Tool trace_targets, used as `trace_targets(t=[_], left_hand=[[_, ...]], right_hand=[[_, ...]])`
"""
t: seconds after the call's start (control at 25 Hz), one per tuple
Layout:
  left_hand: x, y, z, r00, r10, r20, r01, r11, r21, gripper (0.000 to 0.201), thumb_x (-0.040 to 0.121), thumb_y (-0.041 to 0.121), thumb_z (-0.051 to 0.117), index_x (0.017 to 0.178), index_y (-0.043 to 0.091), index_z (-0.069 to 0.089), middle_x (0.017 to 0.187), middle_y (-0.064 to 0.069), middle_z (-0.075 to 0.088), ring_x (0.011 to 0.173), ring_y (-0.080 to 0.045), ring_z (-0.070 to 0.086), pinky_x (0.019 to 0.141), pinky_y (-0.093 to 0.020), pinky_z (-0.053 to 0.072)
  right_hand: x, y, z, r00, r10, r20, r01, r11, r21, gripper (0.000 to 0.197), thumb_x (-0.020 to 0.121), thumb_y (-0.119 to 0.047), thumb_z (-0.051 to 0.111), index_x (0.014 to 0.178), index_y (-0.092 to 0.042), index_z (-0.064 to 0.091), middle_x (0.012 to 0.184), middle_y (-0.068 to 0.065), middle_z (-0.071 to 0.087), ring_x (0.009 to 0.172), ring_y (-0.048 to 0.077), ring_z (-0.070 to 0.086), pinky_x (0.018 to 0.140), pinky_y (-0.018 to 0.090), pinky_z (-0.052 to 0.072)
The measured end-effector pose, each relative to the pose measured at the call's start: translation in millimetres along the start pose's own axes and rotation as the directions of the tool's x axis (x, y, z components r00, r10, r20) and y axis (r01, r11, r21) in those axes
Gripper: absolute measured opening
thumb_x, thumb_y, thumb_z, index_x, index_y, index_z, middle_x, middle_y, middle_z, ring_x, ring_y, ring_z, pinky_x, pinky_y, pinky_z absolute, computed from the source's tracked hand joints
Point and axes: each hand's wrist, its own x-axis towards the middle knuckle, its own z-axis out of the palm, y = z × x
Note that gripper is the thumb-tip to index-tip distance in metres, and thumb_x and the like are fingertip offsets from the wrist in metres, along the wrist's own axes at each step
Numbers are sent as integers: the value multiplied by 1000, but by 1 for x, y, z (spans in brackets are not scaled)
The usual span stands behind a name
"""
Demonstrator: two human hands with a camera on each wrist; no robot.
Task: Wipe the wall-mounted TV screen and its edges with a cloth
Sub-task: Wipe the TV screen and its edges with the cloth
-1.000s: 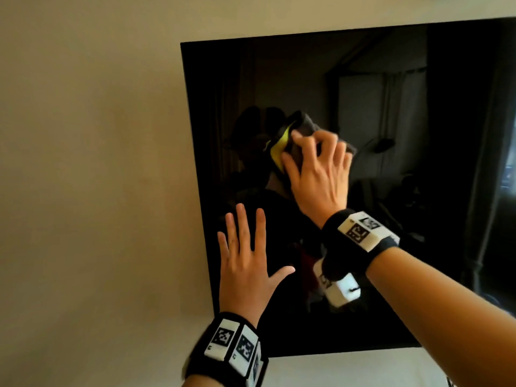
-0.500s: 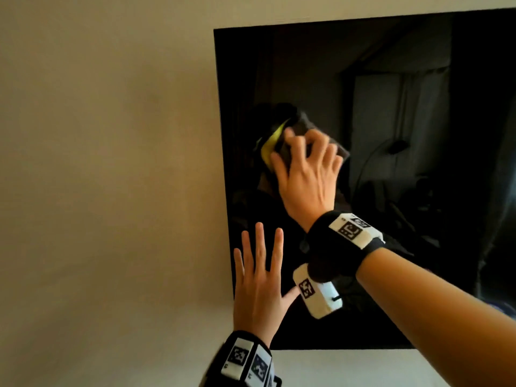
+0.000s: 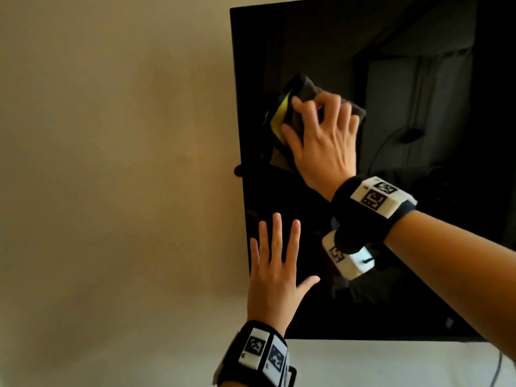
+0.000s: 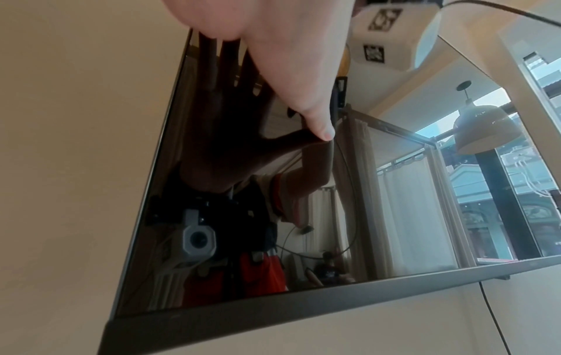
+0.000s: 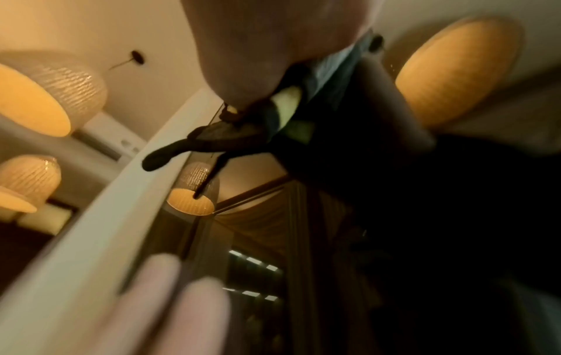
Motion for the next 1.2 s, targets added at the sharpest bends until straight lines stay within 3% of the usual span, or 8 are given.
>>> trace_targets(t=[0.12, 0.28, 0.44, 0.6, 0.76, 0.92, 1.08, 1.2], left_hand=[[-1, 0, 0, 1000, -4, 3, 4, 1000, -2, 111, 69, 68, 69, 155, 18, 18, 161, -16, 13, 147, -37, 17, 113, -54, 29], [-6, 4, 1, 1000, -28, 13, 28, 1000, -1, 104, 76, 64, 65, 155, 16, 18, 161, -17, 13, 145, -40, 19, 111, -54, 33], [-24, 9, 8, 998, -58, 36, 57, 998, 34, 86, 88, 57, 55, 153, 12, 23, 158, -22, 19, 141, -44, 28, 100, -54, 47], [-39, 11, 18, 991, -128, 41, 129, 992, 1, 81, 93, 62, 36, 154, 13, 19, 159, -23, 16, 142, -45, 25, 103, -56, 44], [-42, 15, 26, 984, -168, 56, 170, 985, -40, 85, 91, 66, 34, 155, 13, 14, 160, -23, 12, 143, -45, 21, 105, -57, 41], [-38, 21, 28, 978, -203, 46, 205, 978, -46, 93, 87, 71, 34, 155, 11, 14, 159, -25, 12, 144, -46, 18, 108, -59, 36], [-36, 36, 33, 964, -260, 52, 264, 961, -87, 104, 82, 80, 34, 155, 9, 10, 159, -26, 5, 145, -46, 8, 113, -59, 25], [-35, 41, 37, 956, -286, 67, 291, 954, -75, 107, 81, 80, 35, 155, 7, 8, 159, -26, 3, 146, -46, 7, 112, -61, 27]], right_hand=[[-11, -15, 7, 966, -253, 59, 255, 966, -33, 41, 94, -47, 45, 123, -20, 53, 112, 13, 53, 91, 32, 46, 73, 38, 29], [6, -13, 2, 993, -114, 36, 114, 993, -5, 42, 94, -48, 44, 124, -20, 53, 115, 13, 52, 94, 31, 46, 77, 40, 34], [-12, -22, 7, 914, -386, 123, 390, 920, -18, 42, 95, -48, 44, 124, -20, 53, 111, 12, 54, 90, 31, 48, 74, 40, 34], [9, 11, -7, 996, -80, 29, 80, 996, -25, 42, 95, -49, 43, 125, -21, 52, 116, 14, 52, 97, 33, 47, 79, 41, 33], [-31, 28, -9, 936, -327, 131, 337, 940, -62, 43, 96, -50, 43, 126, -20, 51, 114, 16, 53, 93, 33, 47, 76, 42, 33], [-28, 54, -20, 999, 14, 40, -11, 998, -62, 45, 95, -52, 44, 128, -22, 47, 120, 16, 48, 100, 33, 43, 83, 42, 33], [-63, 67, -19, 954, -275, 122, 286, 954, -86, 44, 95, -51, 46, 127, -21, 51, 114, 15, 52, 92, 30, 43, 76, 42, 33], [-58, 74, -24, 1000, 22, 18, -20, 998, -66, 44, 94, -51, 47, 127, -22, 49, 117, 16, 49, 96, 29, 41, 80, 40, 30]])
